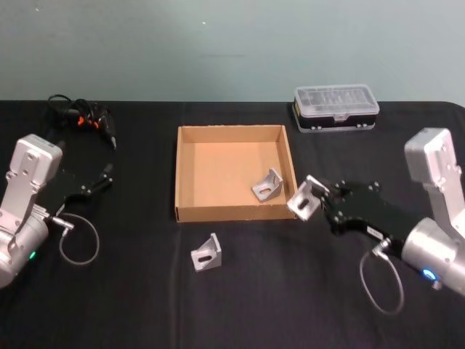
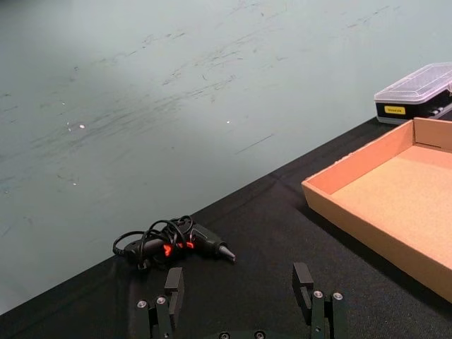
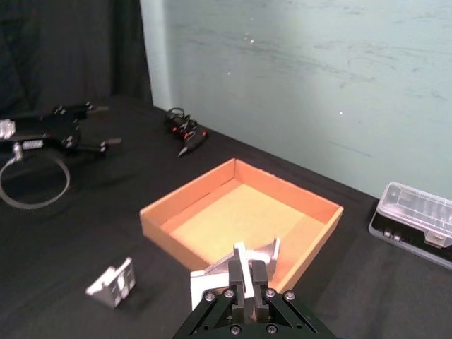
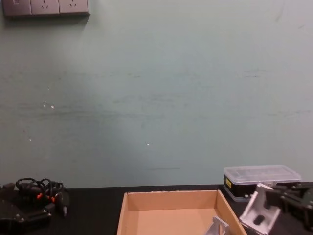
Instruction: Use one hand to pick up the angle iron from the table and place it into the box.
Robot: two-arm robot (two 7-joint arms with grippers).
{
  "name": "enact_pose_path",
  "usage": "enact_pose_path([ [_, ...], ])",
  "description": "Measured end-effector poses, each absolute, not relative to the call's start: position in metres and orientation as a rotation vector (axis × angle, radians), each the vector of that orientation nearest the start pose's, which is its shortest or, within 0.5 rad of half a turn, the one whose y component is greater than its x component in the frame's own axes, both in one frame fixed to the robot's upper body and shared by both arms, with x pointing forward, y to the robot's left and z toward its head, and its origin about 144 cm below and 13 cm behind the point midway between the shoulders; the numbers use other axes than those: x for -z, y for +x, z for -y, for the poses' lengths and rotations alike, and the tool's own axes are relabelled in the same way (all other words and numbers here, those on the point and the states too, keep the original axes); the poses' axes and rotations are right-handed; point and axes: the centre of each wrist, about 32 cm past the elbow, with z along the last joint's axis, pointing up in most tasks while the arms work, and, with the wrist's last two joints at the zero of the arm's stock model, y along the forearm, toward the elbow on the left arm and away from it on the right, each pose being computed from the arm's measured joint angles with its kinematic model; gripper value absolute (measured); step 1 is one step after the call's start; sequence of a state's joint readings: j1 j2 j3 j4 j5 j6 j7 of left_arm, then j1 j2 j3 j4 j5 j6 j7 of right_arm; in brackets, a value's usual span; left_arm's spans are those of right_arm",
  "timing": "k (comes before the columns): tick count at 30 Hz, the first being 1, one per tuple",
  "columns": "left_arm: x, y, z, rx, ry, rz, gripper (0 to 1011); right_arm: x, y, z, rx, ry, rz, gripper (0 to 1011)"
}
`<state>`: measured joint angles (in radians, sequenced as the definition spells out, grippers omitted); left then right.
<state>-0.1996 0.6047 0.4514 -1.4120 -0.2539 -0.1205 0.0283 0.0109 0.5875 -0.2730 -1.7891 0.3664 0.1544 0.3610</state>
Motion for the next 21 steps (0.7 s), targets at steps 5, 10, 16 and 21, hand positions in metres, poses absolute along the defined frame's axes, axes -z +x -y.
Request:
enact_pose_path([
  [5, -1.140, 0.489, -0.310, -1.248, 0.304, 0.285, 1011, -1.205, 0.459, 0.264, 0.896, -0.207, 0.051, 80],
  [10, -1.140, 0.489, -0.310, -1.248, 0.304, 0.285, 1012, -1.205, 0.471, 0.251, 0.888, -0.209, 0.050, 80],
  [16, -1.140, 0.489, -0.310, -1.248, 0.304, 0.285, 1011, -1.204, 0.490, 0.229, 0.872, -0.231, 0.045, 80],
  [21, -1.140, 0.489, -0.310, -1.248, 0.304, 0.285, 1011, -1.201, 0.510, 0.212, 0.873, -0.254, 0.035, 80],
])
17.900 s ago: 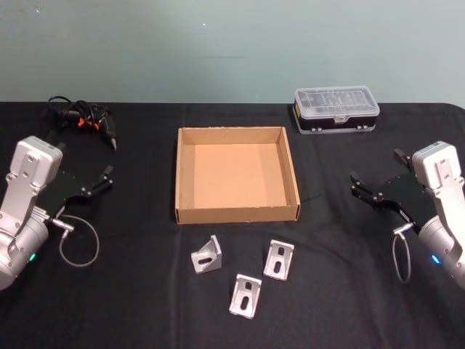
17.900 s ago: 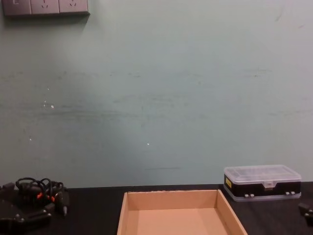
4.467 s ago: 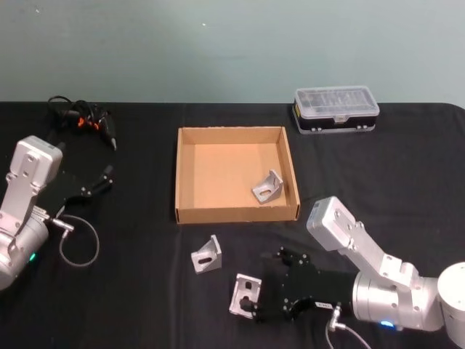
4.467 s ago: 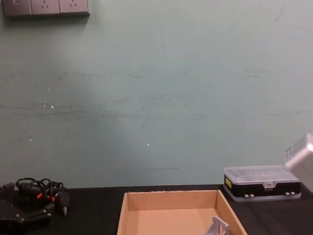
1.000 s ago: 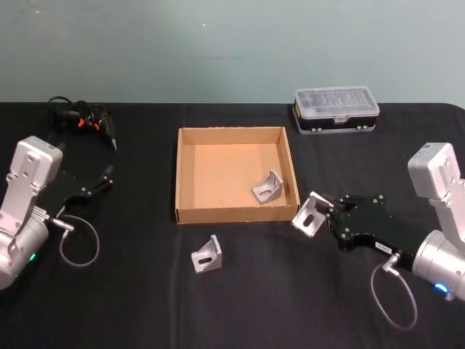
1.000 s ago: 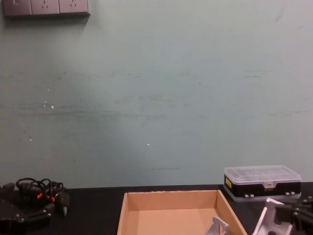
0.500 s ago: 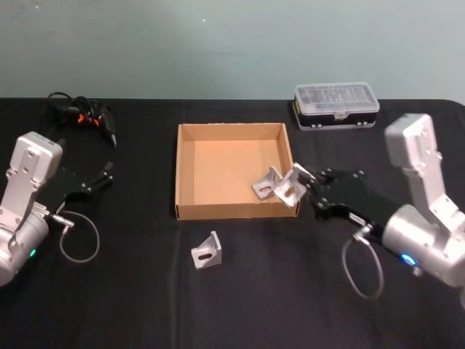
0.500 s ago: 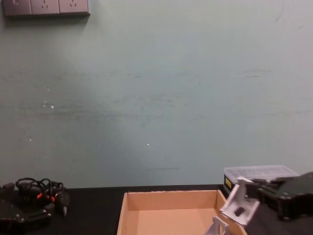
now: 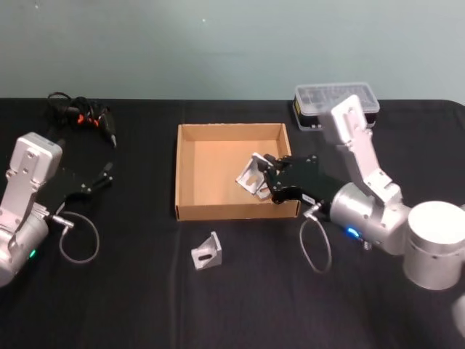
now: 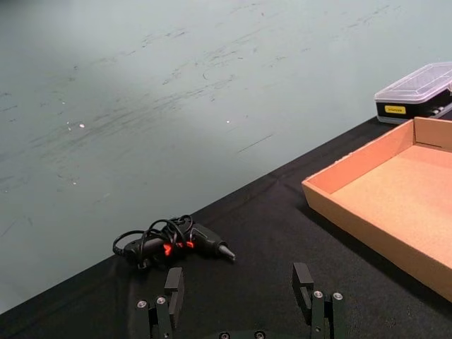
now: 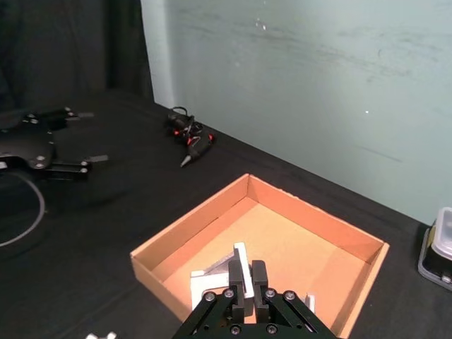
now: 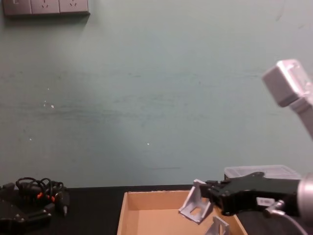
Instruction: Use one hand to pick up the angle iron from the table and place it into the box.
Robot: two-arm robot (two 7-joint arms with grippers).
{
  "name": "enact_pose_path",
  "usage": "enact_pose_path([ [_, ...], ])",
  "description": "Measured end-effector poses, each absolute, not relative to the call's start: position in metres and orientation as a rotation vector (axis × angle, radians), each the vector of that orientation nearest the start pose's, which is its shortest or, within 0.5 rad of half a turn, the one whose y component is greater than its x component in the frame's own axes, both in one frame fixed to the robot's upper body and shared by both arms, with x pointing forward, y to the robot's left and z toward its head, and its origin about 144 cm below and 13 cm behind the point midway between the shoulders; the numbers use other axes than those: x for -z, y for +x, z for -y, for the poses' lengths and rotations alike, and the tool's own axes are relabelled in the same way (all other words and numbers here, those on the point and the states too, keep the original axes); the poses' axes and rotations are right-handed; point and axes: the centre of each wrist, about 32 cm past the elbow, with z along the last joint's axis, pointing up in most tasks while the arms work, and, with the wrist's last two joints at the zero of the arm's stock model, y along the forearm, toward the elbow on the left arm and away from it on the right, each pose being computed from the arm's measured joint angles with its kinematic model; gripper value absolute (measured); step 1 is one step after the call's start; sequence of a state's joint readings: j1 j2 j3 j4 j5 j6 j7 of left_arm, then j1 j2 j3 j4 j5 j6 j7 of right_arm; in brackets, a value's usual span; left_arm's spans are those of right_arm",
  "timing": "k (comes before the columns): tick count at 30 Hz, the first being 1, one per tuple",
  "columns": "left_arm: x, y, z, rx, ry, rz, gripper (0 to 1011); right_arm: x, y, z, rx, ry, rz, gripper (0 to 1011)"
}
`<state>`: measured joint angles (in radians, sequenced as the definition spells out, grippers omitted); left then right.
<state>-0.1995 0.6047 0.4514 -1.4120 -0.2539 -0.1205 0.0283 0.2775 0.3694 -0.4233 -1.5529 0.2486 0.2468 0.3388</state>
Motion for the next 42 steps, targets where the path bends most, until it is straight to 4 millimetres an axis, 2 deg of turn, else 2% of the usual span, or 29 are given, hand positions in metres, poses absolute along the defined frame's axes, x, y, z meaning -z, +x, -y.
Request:
enact_pose_path([
  [8, -1.140, 0.489, -0.310, -1.248, 0.304, 0.285, 1011, -1.193, 0.532, 0.194, 0.894, -0.287, 0.017, 80],
  [17, -1.140, 0.489, -0.310, -1.248, 0.304, 0.285, 1011, -1.183, 0.547, 0.178, 0.913, -0.326, -0.001, 80],
  [42, -1.140, 0.489, -0.310, -1.248, 0.304, 0.285, 1011, -1.170, 0.548, 0.180, 0.936, -0.395, -0.046, 80],
])
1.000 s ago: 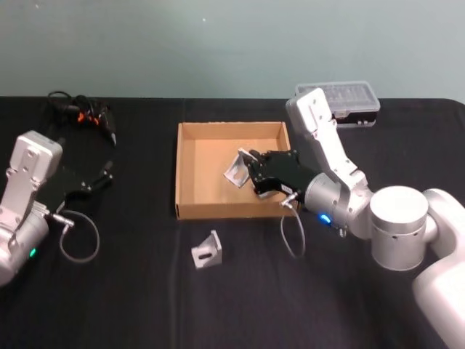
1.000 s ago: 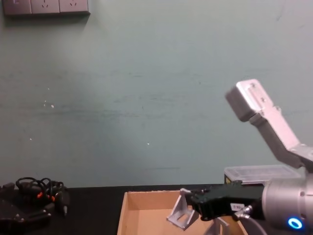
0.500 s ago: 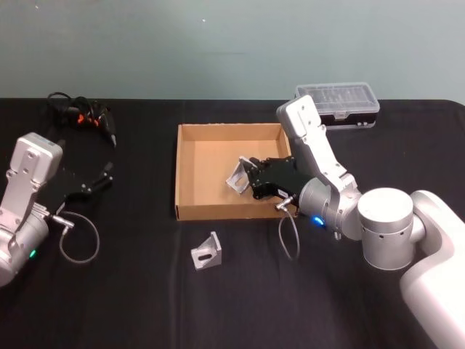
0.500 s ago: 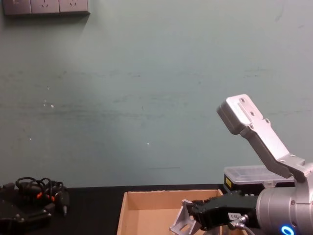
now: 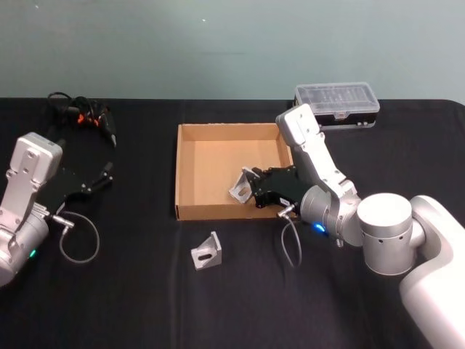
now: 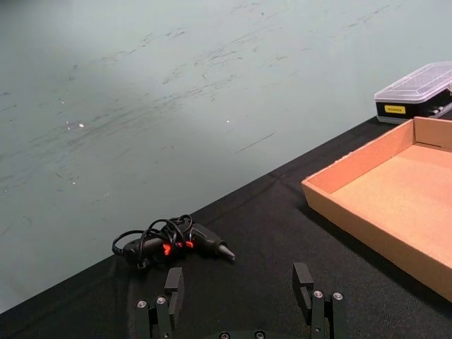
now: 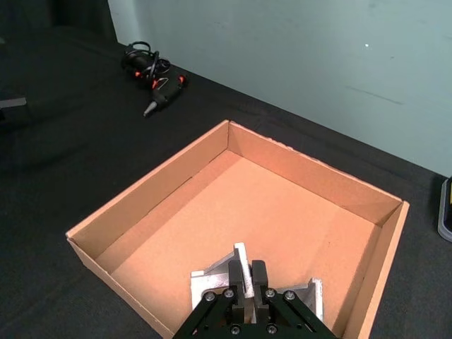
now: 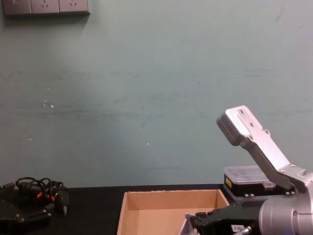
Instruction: Use one hand to pick up the angle iron from the table and place it into the box.
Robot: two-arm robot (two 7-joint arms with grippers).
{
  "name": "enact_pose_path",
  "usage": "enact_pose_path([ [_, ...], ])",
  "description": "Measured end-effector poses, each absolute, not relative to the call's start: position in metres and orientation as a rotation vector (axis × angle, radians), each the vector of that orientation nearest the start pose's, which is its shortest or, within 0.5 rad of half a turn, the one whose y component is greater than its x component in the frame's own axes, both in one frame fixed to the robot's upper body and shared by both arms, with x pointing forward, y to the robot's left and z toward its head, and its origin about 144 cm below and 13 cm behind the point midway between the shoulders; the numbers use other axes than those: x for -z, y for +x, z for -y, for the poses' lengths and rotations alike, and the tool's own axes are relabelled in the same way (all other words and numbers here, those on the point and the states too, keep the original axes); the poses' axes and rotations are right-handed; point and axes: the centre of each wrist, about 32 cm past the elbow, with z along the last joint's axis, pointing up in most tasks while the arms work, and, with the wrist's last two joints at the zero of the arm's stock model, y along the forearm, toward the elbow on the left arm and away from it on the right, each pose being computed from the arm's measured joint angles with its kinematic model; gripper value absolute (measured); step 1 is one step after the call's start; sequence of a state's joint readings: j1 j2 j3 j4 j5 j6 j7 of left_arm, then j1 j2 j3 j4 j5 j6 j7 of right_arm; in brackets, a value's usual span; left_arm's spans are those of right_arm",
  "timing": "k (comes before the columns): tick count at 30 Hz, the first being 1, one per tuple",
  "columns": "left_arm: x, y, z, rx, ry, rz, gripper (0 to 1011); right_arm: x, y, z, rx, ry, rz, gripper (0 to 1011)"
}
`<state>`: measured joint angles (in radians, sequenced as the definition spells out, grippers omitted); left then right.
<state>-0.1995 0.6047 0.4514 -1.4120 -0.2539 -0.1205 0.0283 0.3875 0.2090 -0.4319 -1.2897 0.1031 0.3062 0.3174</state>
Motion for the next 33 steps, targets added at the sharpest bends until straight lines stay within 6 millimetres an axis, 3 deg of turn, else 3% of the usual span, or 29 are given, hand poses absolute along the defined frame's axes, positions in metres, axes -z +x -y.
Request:
enact_pose_path([
  [14, -1.1398, 0.4886, -0.3097, -1.248, 0.304, 0.285, 1011, -1.1697, 0.5467, 0.1788, 0.940, -0.393, -0.049, 92],
  [33, -1.1398, 0.4886, -0.3097, -1.248, 0.304, 0.285, 1011, -1.1701, 0.5474, 0.1785, 0.935, -0.374, -0.044, 673],
])
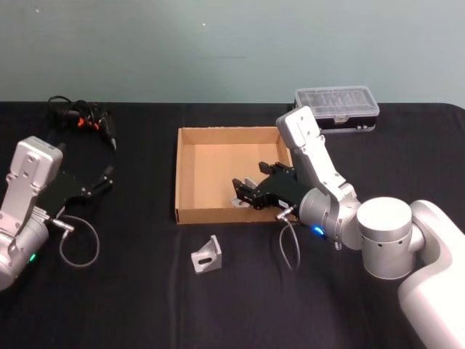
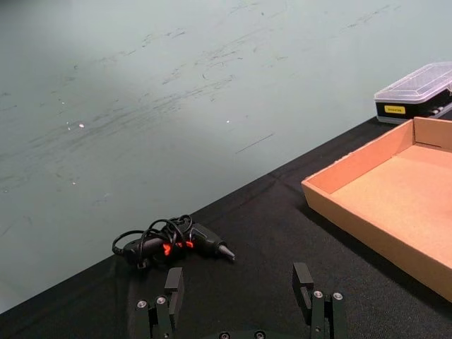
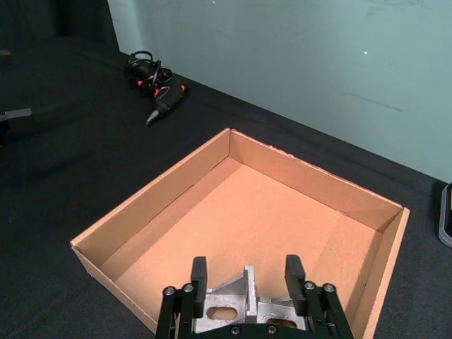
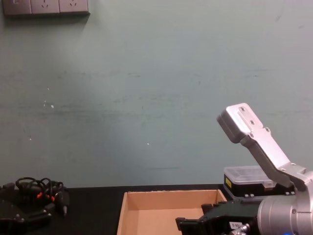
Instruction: Use one hand to pick up the angle iron from the table and place it into the box.
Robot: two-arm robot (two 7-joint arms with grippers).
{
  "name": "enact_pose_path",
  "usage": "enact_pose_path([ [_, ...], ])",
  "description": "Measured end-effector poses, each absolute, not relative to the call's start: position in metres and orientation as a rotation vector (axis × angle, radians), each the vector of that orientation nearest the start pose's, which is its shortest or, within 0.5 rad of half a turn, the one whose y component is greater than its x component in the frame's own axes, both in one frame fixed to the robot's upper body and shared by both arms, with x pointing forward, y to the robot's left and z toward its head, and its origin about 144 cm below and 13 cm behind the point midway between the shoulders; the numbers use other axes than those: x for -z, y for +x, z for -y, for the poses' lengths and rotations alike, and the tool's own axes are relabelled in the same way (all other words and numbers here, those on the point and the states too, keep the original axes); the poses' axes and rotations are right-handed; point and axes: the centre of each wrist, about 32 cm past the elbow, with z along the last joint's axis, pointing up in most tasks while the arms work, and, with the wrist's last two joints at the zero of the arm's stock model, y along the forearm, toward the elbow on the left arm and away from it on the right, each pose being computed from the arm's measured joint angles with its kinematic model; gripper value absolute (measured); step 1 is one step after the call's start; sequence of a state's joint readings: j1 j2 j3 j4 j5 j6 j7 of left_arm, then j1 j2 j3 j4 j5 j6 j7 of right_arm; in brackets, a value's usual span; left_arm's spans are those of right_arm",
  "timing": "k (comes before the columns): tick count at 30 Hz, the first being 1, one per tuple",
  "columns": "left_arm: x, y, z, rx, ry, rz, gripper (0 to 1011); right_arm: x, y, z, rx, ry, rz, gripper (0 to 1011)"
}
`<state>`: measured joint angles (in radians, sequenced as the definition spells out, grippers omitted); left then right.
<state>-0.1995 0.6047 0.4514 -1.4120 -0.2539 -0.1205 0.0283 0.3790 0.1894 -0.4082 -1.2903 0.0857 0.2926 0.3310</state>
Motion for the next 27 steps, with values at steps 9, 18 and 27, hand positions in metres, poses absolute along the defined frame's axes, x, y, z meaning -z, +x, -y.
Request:
enact_pose_path([
  [9, -1.1398, 0.4886, -0.3097, -1.248, 0.304, 0.285, 1011, -1.1715, 0.5460, 0.1803, 0.939, -0.365, -0.041, 922],
  [18, -1.1398, 0.4886, -0.3097, -1.248, 0.304, 0.285, 1011, -1.1725, 0.5458, 0.1810, 0.938, -0.357, -0.040, 1000],
  [27, -1.1398, 0.4886, -0.3096, -1.248, 0.304, 0.285, 1011, -1.1796, 0.5395, 0.1856, 0.929, -0.327, -0.016, 1000],
])
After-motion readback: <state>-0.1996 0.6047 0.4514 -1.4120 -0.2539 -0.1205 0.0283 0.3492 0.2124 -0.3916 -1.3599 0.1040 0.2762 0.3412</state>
